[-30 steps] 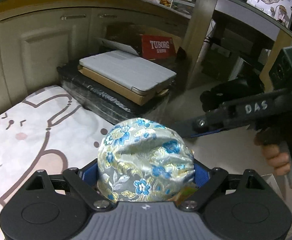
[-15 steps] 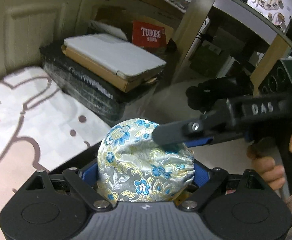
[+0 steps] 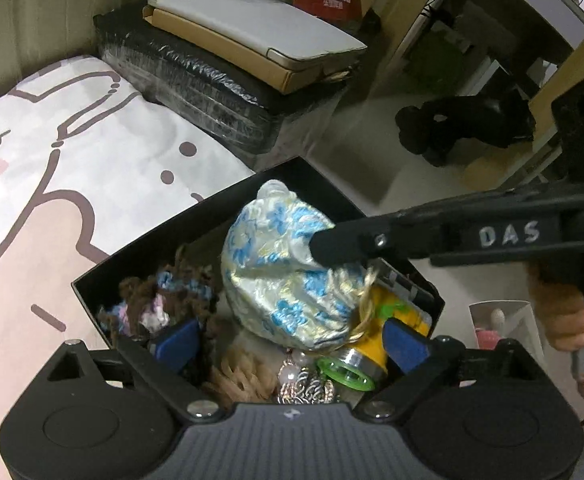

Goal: Organize objects
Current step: 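Lower the brocade pouch into the box and open the left gripper while the right releases the yarn ball, then withdraw both grippers up and away from the black box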

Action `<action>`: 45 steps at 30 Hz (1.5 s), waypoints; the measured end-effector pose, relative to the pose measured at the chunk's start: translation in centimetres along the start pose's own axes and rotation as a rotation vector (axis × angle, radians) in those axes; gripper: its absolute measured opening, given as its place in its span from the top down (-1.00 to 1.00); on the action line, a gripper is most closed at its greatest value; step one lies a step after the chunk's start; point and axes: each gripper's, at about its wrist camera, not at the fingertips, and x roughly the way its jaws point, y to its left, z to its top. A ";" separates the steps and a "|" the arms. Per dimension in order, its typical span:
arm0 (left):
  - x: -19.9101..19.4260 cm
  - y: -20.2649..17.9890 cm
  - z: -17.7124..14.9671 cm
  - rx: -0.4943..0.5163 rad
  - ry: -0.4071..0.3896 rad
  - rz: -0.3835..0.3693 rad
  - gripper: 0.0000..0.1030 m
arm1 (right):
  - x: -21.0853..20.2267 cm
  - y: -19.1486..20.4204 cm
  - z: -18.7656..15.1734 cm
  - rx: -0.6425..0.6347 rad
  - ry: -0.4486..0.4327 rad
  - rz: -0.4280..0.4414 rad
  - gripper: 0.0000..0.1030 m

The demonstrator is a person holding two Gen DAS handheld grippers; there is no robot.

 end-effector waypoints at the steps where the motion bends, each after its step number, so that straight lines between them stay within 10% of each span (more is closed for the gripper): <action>1: -0.1 0.0 -0.2 0.002 0.005 0.000 -0.87 | 0.3 0.1 -0.1 0.001 0.013 0.004 0.77; 21: -1.8 -0.3 -0.5 -0.018 -0.018 0.032 -0.87 | 2.7 0.7 -1.4 -0.012 0.038 -0.147 0.71; 26: -2.9 -0.6 -0.5 -0.033 -0.041 0.070 -0.88 | 0.6 0.8 -0.9 0.059 -0.035 -0.142 -0.21; 45: -9.8 -3.8 -1.2 -0.049 -0.158 0.226 -1.00 | -9.2 5.6 -2.1 -0.102 -0.234 -0.249 -0.87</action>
